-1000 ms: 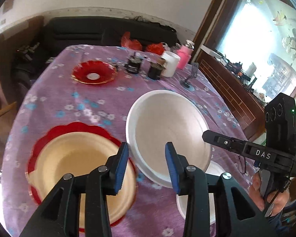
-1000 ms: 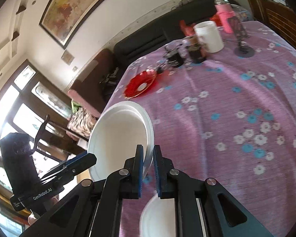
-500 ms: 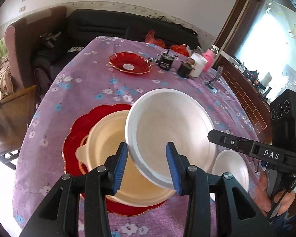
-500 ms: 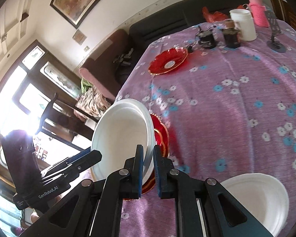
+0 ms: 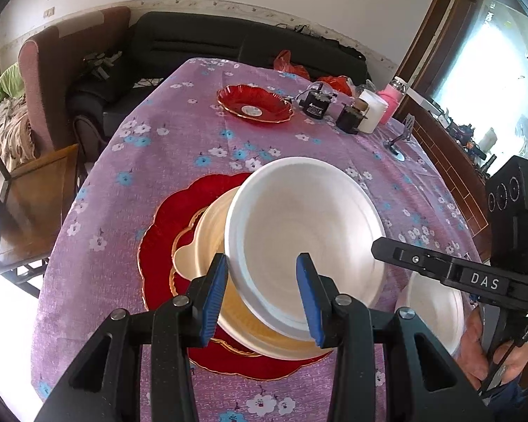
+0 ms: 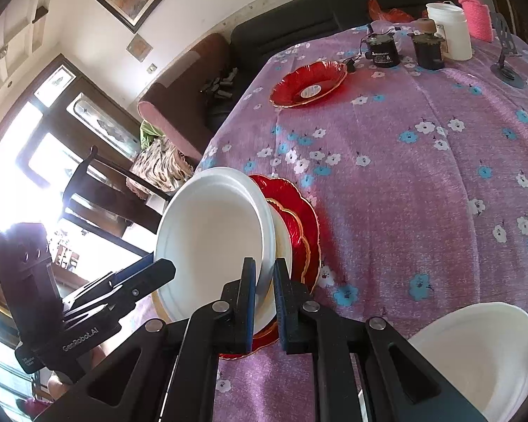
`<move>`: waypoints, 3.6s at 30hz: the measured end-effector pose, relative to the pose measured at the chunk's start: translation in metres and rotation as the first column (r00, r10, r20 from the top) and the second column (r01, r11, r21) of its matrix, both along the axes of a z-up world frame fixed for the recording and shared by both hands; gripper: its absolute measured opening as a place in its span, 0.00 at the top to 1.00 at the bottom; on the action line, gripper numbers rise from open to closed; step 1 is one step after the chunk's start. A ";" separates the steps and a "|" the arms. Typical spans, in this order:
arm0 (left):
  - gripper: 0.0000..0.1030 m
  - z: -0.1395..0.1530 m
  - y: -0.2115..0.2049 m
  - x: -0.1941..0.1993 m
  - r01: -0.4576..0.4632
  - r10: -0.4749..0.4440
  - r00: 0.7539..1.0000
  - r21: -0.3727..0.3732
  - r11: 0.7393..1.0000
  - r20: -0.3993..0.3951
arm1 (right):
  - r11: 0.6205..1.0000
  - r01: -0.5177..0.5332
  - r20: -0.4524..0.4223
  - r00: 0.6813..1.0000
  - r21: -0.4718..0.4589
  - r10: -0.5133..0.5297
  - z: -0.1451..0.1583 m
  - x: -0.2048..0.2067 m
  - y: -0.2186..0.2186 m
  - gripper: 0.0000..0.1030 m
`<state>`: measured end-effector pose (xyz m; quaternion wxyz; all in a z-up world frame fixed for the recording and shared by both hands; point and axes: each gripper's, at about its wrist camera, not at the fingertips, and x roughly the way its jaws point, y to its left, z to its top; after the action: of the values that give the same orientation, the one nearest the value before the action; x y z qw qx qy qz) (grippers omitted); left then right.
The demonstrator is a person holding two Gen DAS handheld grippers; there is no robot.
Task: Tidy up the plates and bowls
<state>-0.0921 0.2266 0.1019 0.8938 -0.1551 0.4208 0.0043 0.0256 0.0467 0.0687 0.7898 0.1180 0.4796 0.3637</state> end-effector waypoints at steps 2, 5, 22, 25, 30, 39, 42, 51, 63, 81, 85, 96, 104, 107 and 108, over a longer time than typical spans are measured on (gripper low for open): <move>0.63 0.000 0.001 0.001 -0.001 0.001 1.000 0.001 1.000 -0.003 | 1.000 -0.003 -0.001 1.000 -0.007 0.003 -0.002 0.000 0.002 0.89; 0.63 0.001 0.002 0.001 0.002 -0.002 1.000 0.005 1.000 -0.002 | 1.000 -0.005 -0.005 1.000 -0.010 0.005 -0.005 0.001 0.003 0.89; 0.59 0.019 0.020 -0.008 -0.036 0.037 0.999 -0.010 0.999 0.040 | 0.998 -0.029 0.051 0.998 -0.058 0.032 0.002 -0.006 0.012 0.86; 0.59 0.022 0.020 -0.011 -0.035 0.035 0.998 -0.012 0.999 0.050 | 0.996 -0.027 0.068 0.997 -0.081 0.033 0.005 -0.007 0.012 0.83; 0.59 0.023 0.019 -0.011 -0.033 0.033 0.998 -0.014 0.999 0.056 | 0.996 -0.018 0.079 0.997 -0.087 0.025 0.008 -0.007 0.006 0.77; 0.59 0.022 0.016 -0.010 -0.025 0.025 0.998 -0.014 1.000 0.057 | 0.998 0.036 0.115 0.993 -0.049 -0.030 0.008 -0.001 -0.001 0.88; 0.59 0.022 0.013 -0.010 -0.018 0.019 0.998 -0.008 1.000 0.058 | 0.999 0.016 0.094 0.996 -0.047 -0.011 0.002 -0.001 0.004 0.88; 0.59 0.027 -0.006 -0.013 0.028 -0.029 0.996 0.012 1.000 0.080 | 0.999 0.046 0.164 0.985 -0.001 -0.045 0.025 -0.012 -0.028 0.88; 0.49 0.012 -0.117 -0.017 0.264 -0.281 0.953 0.142 0.954 0.114 | 0.973 0.230 0.421 0.884 -0.015 -0.203 0.040 -0.070 -0.142 0.57; 0.49 -0.047 -0.192 0.001 0.372 -0.373 0.927 0.161 0.914 -0.024 | 0.961 0.275 0.104 0.955 0.036 -0.278 -0.041 -0.084 -0.238 0.57; 0.49 -0.052 -0.199 0.002 0.350 -0.355 0.934 0.231 0.908 -0.021 | 0.959 0.281 0.107 0.953 0.029 -0.282 -0.043 -0.083 -0.236 0.57; 0.56 -0.064 -0.217 0.001 0.326 -0.348 0.937 0.383 0.864 -0.012 | 0.966 0.256 0.079 0.964 -0.019 -0.254 -0.056 -0.076 -0.218 0.85; 0.70 -0.064 -0.225 -0.002 0.339 -0.369 0.929 0.410 0.846 -0.007 | 0.966 0.259 0.082 0.963 -0.003 -0.258 -0.057 -0.076 -0.220 0.87; 0.70 -0.065 -0.226 -0.002 0.340 -0.371 0.929 0.414 0.844 -0.006 | 0.967 0.254 0.086 0.964 -0.001 -0.253 -0.056 -0.077 -0.220 0.87; 0.70 -0.065 -0.226 -0.002 0.340 -0.371 0.929 0.416 0.843 -0.006 | 0.967 0.253 0.088 0.964 -0.005 -0.252 -0.055 -0.077 -0.220 0.87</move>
<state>-0.0942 0.0007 0.0371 0.9065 0.1165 0.3982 -0.0788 -0.0515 -0.1732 0.0138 0.8505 0.1560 0.4291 0.2610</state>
